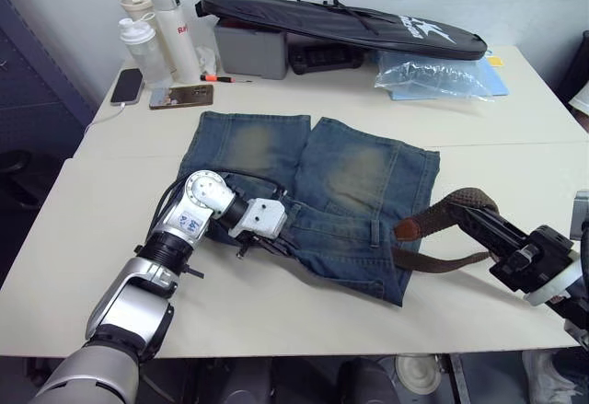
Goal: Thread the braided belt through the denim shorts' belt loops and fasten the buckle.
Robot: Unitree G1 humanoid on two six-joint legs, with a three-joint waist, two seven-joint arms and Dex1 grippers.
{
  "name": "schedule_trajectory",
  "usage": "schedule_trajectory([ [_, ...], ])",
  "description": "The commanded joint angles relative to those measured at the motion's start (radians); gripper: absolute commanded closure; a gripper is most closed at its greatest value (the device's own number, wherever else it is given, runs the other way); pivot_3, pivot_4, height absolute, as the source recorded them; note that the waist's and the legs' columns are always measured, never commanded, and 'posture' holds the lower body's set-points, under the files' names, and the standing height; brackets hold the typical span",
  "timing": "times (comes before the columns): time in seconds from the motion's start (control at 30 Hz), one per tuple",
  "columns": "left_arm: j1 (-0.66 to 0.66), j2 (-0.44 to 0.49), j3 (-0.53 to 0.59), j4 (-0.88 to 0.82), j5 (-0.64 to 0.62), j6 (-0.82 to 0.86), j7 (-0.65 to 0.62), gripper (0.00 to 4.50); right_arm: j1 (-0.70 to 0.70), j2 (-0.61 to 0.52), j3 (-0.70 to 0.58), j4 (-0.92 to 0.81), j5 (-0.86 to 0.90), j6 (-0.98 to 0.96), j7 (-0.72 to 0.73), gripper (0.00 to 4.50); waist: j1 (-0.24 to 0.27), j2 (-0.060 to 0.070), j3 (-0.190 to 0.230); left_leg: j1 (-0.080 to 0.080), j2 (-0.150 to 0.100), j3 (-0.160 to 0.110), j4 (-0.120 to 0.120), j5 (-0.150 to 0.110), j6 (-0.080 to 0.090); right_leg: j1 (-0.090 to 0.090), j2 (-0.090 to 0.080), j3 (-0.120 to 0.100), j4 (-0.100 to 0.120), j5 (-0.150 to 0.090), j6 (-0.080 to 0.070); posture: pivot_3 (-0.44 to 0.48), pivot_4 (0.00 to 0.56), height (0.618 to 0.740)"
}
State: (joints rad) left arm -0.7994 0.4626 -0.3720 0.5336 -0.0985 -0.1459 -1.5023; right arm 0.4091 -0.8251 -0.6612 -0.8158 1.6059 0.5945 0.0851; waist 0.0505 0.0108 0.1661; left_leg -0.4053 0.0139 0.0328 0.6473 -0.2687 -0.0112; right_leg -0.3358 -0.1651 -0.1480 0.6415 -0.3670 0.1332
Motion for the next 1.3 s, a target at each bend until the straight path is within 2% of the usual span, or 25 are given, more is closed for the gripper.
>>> schedule_trajectory([
  [0.03,0.003,0.114,0.008,-0.123,-0.109,0.184,-0.112,2.54,-0.006,0.032,0.022,-0.046,0.012,-0.037,-0.04,4.5,-0.005,0.0,0.0,0.0,0.0,-0.001,0.0,0.0,0.0,0.0,0.0,0.0,0.001,0.0,0.0,0.0,0.15,0.658],
  [0.1,0.01,0.176,0.004,-0.203,-0.179,0.296,-0.112,1.73,-0.007,0.036,0.032,-0.044,-0.009,-0.035,-0.046,4.5,-0.011,0.0,0.0,0.001,0.001,0.0,-0.001,0.0,0.0,0.0,0.001,0.001,0.001,0.0,0.0,0.0,0.15,0.658],
  [0.13,0.01,0.208,0.015,-0.246,-0.226,0.368,-0.112,1.49,-0.009,0.038,0.037,-0.035,-0.023,-0.034,-0.053,4.5,-0.012,0.0,0.0,0.001,0.001,0.0,-0.001,0.0,0.0,0.0,0.001,0.001,0.001,0.0,0.0,0.0,0.15,0.658],
  [0.17,0.01,0.23,0.028,-0.279,-0.262,0.426,-0.112,0.97,-0.014,0.042,0.041,-0.028,-0.029,-0.036,-0.062,4.5,-0.014,0.0,0.0,0.001,0.001,-0.001,-0.001,0.0,0.0,0.0,0.001,0.001,0.001,0.0,0.0,0.0,0.15,0.658],
  [0.27,-0.006,0.246,0.101,-0.346,-0.335,0.6,-0.056,0.05,-0.047,0.052,0.066,0.002,-0.027,-0.042,-0.112,4.5,-0.018,0.002,-0.002,0.001,0.002,-0.001,0.0,0.0,0.0,0.001,0.0,0.002,0.001,0.0,0.0,0.0,0.15,0.658],
  [0.47,-0.042,0.197,0.2,-0.484,-0.421,0.939,0.203,0.05,-0.17,0.15,0.229,0.069,-0.128,-0.054,-0.238,4.5,-0.02,0.002,-0.002,0.002,0.002,-0.002,0.0,0.001,0.0,0.002,0.0,0.003,0.001,0.0,0.0,0.0,0.15,0.658],
  [0.67,-0.011,0.175,0.224,-0.583,-0.417,1.031,0.333,0.05,-0.225,0.273,0.309,0.15,-0.203,-0.065,-0.261,4.5,-0.025,0.003,-0.003,0.002,0.0,0.0,-0.001,0.001,-0.001,-0.001,0.0,0.005,0.003,0.0,0.0,0.0,0.15,0.658],
  [0.93,0.029,0.185,0.231,-0.661,-0.437,1.072,0.375,0.05,-0.194,0.343,0.311,0.183,-0.183,-0.051,-0.222,4.5,-0.024,0.003,-0.003,0.002,0.001,0.001,-0.001,0.001,0.0,-0.004,0.0,0.011,0.005,0.0,0.0,0.0,0.15,0.658],
  [1.23,0.033,0.185,0.222,-0.658,-0.434,1.068,0.38,0.05,-0.226,0.422,0.276,0.159,-0.047,-0.112,-0.272,4.5,-0.024,0.004,-0.004,0.003,0.001,0.001,-0.001,0.001,0.0,-0.005,0.001,0.014,0.006,0.0,0.0,0.0,0.15,0.658],
  [1.3,0.036,0.199,0.209,-0.661,-0.421,1.044,0.361,0.05,-0.217,0.403,0.287,0.147,-0.038,-0.093,-0.288,4.5,-0.024,0.004,-0.004,0.003,0.001,0.001,-0.001,0.001,0.0,-0.005,0.001,0.014,0.006,0.0,0.0,0.0,0.15,0.658],
])
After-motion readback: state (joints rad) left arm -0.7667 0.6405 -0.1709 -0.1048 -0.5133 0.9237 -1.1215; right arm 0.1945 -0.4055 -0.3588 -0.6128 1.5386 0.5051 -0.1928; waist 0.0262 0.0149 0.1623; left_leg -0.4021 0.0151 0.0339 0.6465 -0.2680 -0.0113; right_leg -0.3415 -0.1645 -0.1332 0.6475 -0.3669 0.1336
